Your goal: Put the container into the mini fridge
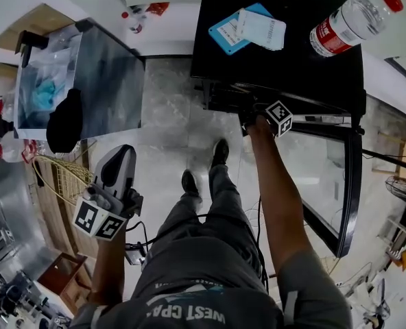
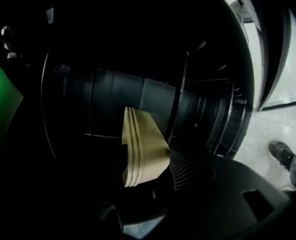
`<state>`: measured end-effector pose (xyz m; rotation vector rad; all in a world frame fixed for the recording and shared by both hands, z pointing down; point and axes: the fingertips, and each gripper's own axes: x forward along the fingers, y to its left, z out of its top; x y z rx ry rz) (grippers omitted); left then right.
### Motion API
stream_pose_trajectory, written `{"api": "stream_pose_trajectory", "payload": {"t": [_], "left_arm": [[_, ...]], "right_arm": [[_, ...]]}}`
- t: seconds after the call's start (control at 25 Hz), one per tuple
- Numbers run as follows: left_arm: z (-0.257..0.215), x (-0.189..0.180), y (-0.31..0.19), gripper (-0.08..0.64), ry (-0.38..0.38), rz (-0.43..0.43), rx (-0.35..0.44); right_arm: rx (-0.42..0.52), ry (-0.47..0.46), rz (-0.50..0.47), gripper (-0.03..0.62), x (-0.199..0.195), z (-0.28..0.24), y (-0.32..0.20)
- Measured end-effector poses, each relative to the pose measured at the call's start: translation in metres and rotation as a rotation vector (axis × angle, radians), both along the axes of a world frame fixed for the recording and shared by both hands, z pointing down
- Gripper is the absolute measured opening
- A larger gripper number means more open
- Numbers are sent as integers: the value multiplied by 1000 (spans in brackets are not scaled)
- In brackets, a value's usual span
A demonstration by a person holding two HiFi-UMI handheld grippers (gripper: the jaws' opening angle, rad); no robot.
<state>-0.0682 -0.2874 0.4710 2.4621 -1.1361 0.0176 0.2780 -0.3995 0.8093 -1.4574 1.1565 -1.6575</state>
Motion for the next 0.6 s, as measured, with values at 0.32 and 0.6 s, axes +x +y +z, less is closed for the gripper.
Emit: {"api": "stream_pose_trajectory", "payload": {"t": [0.32,0.6], "left_arm": [[-12,-2,2,26,-13,-16,31],[-38,-23,-3,25,-19,0,85]], "right_arm": [[-22,19,-36,310,-6,-24,16],[-41,122,-100,311,2,-52,61]]}}
